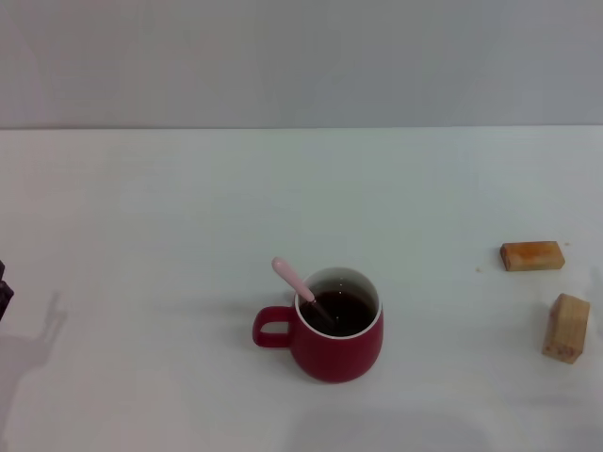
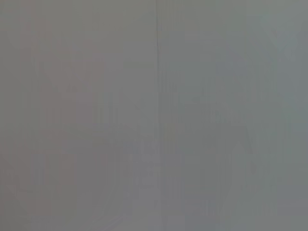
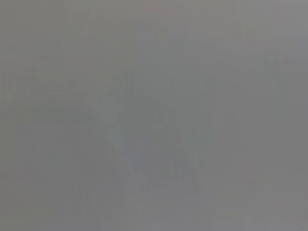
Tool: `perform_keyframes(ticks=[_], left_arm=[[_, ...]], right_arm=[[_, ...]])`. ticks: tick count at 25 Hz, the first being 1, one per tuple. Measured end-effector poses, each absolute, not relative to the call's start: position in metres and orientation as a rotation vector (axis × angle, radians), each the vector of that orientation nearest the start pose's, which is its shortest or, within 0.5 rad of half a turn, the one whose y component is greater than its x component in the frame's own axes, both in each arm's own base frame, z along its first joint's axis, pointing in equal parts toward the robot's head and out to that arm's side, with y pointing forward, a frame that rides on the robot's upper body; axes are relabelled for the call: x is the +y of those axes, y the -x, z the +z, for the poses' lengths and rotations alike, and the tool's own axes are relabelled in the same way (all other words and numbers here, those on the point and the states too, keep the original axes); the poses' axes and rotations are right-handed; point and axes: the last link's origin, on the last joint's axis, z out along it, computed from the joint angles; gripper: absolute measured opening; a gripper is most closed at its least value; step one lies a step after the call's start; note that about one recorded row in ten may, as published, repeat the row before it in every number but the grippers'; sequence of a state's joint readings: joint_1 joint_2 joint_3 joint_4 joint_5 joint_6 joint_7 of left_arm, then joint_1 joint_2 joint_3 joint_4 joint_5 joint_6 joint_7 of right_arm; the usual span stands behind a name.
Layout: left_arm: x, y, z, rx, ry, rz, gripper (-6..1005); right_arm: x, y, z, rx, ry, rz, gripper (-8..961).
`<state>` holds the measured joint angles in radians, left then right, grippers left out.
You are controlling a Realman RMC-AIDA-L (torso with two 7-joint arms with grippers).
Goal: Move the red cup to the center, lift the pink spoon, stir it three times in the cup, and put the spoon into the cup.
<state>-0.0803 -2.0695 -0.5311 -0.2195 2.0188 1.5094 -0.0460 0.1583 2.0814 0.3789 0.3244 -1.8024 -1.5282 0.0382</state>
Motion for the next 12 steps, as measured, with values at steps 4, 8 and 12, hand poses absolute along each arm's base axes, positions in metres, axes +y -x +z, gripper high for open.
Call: perform_keyframes(ticks=[4,8,12], left_arm=[[0.1951,0.3678,0.0012,-0.467,1.42,-0.686,850],[0.1938,0.3671,0.0019,-0.465,1.41,-0.692,850],[0.1926,0.3681,0.0014,-0.463,1.411,-0.677,850]], right_arm=[[0.2256,-0.3375,-0.013,0.516,1.367,0.826,620],[0.2279,-0.3358,-0.0117,0.505,1.366,0.835,618],[0.2288,-0.3352,-0.0111,0.499,1.366,0.837,618]])
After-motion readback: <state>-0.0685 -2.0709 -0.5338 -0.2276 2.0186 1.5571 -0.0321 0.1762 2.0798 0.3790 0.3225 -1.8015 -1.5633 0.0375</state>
